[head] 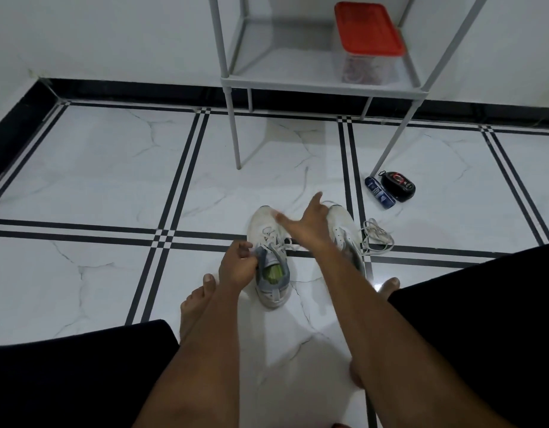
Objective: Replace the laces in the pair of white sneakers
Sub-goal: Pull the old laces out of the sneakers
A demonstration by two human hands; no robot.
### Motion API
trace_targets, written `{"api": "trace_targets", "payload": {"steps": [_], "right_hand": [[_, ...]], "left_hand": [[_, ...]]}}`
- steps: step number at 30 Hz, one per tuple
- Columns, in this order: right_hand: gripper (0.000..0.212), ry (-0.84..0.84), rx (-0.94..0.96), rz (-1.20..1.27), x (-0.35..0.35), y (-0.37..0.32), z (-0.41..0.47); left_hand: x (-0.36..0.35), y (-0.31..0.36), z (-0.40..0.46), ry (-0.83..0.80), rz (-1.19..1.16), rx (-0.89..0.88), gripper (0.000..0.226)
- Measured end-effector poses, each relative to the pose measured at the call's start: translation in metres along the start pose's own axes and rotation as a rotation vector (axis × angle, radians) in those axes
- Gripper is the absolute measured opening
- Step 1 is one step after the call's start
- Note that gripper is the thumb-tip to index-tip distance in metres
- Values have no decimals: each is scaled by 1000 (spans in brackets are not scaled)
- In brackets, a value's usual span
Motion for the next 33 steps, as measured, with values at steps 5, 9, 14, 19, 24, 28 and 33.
{"api": "trace_targets", "payload": {"steps": [5, 9, 14, 19, 24, 28, 33], "right_hand": [[67, -115, 85, -264, -49, 47, -15], [17, -43, 173, -228, -43, 47, -18], [28, -72, 69, -142, -52, 78, 0], [28, -94, -17, -76, -58, 104, 9], [21, -127, -3, -93, -52, 84, -3], [24, -130, 1, -109, -49, 80, -7], [27, -111, 2, -138, -46, 82, -7]], "left_hand": [[-20, 46, -12, -39, 335, -258, 27], [-33, 51, -14, -20, 583, -392, 16], [-27, 49, -2, 80, 535, -403, 12], [8, -13, 16, 230, -277, 196, 26], [1, 58, -14, 223, 374, -477, 35], [-36, 72, -21, 130, 693, -747, 15], [-20, 76, -25, 362, 487, -666, 15]]}}
Point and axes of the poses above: each hand's wrist, its own z-axis towards the middle knuckle, its own x-axis out of the back of the hand, y = z × x, the point moved 9 cm from there along z, towards the middle knuckle, and after that the axes turned 1 degree about x, right-handed, at the moved point
